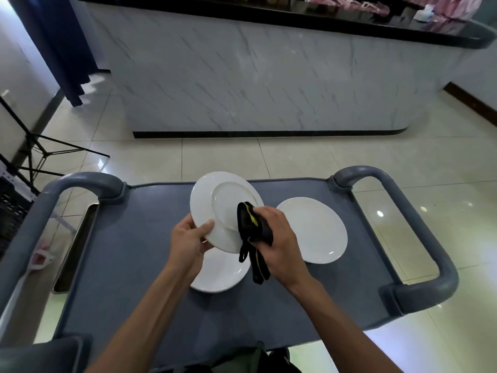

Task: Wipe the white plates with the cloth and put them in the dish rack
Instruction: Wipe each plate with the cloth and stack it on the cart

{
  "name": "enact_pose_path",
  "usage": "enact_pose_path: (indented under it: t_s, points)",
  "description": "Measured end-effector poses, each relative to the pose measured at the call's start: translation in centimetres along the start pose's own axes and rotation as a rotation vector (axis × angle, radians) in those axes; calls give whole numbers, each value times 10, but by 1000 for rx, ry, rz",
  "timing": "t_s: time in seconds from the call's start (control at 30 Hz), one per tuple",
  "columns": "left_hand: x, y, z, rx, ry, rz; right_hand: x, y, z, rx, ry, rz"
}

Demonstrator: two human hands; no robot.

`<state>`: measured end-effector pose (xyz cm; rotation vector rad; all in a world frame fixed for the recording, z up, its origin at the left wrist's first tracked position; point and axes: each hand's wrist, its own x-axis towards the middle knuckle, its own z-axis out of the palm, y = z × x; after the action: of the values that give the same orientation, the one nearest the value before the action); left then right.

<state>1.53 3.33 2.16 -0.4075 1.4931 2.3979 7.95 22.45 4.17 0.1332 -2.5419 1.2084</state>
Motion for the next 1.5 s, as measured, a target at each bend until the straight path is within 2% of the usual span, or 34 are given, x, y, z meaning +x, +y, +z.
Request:
enact_pose_path:
  t_s: [0.33, 0.53, 0.8, 1.0, 1.37, 1.5]
  points:
    - [-1, -2, 5, 83, -16, 34, 6, -7, 19, -73, 29, 44]
    - [0, -1, 0, 98, -26, 38, -12, -6, 29, -181, -54, -63]
    - [-1, -5, 3, 230, -161, 61, 6, -16, 25, -180, 89, -136]
    - [1, -1, 7, 256, -216, 93, 38, -25, 18, -224, -30, -186]
    - [5, 19, -6, 171, -186, 179, 75, -28, 16, -295, 10, -131]
    - [5, 23, -11, 111, -157, 199, 88, -23, 10, -288, 18, -44]
